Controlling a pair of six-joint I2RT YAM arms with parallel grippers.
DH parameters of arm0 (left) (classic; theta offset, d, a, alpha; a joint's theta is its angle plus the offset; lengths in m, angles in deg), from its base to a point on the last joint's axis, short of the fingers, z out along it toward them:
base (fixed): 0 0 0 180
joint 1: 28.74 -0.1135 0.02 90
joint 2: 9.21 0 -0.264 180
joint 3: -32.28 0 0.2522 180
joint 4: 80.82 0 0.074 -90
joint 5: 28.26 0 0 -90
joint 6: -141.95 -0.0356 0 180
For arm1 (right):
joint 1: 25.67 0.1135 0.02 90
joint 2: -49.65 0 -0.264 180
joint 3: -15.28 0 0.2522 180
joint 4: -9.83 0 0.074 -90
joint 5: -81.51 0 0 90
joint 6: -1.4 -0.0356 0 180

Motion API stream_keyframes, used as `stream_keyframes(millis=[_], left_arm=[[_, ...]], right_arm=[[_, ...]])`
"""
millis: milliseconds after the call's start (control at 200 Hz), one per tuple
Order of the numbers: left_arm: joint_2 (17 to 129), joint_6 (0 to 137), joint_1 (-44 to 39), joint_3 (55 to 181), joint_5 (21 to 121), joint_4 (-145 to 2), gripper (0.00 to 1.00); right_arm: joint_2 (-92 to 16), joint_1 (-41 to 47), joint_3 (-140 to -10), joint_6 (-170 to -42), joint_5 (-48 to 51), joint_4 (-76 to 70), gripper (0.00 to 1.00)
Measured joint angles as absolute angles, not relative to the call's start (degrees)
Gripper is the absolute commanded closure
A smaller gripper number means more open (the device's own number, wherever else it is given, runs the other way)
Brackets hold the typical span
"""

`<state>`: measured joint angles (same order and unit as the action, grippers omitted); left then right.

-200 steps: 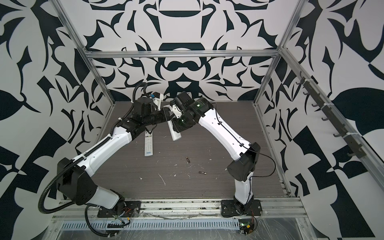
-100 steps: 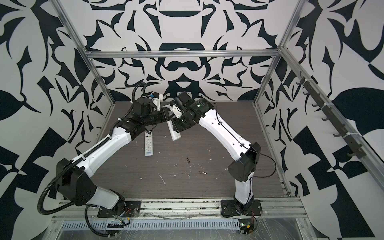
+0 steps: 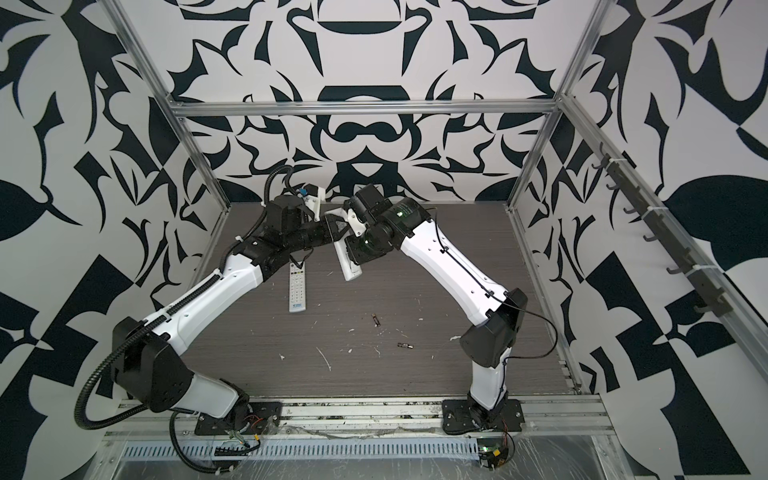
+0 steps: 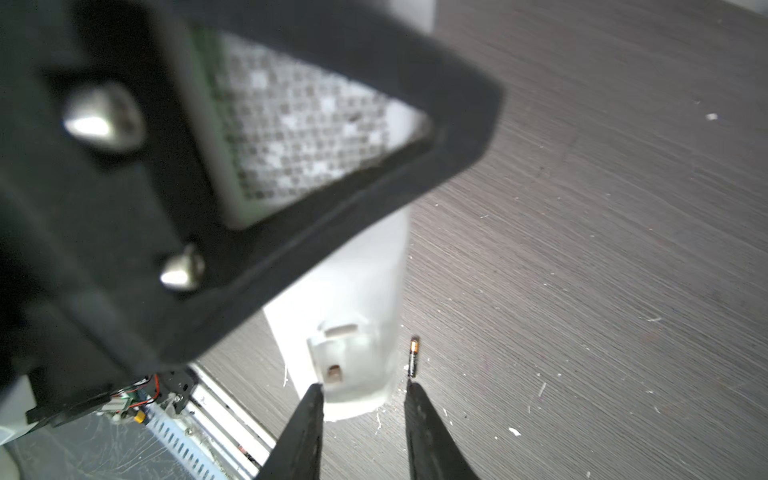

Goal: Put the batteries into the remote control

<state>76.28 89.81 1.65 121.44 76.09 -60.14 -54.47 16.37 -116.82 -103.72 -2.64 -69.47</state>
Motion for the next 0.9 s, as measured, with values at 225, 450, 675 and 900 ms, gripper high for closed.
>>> stream_keyframes(millis=[225, 450, 675, 900], left_arm=[[76.24, 89.84, 1.65, 121.44, 76.61, -59.96, 1.00], [76.24, 89.62, 1.65, 121.46, 75.04, -58.61, 1.00], [75.87, 89.44, -0.49, 121.09, 73.11, -55.50, 1.00], [71.17, 89.40, -2.85, 115.71, 73.49, -53.97, 1.00]], right_arm=[[-53.27, 15.65, -114.99, -103.72, -2.69, -67.17, 0.63], [-53.25, 15.56, -114.24, -103.72, -2.08, -65.36, 0.60], [-51.63, 13.98, -110.77, -104.39, -1.95, -64.97, 0.43], [-44.26, 12.24, -99.42, -104.94, -2.82, -66.50, 0.34]])
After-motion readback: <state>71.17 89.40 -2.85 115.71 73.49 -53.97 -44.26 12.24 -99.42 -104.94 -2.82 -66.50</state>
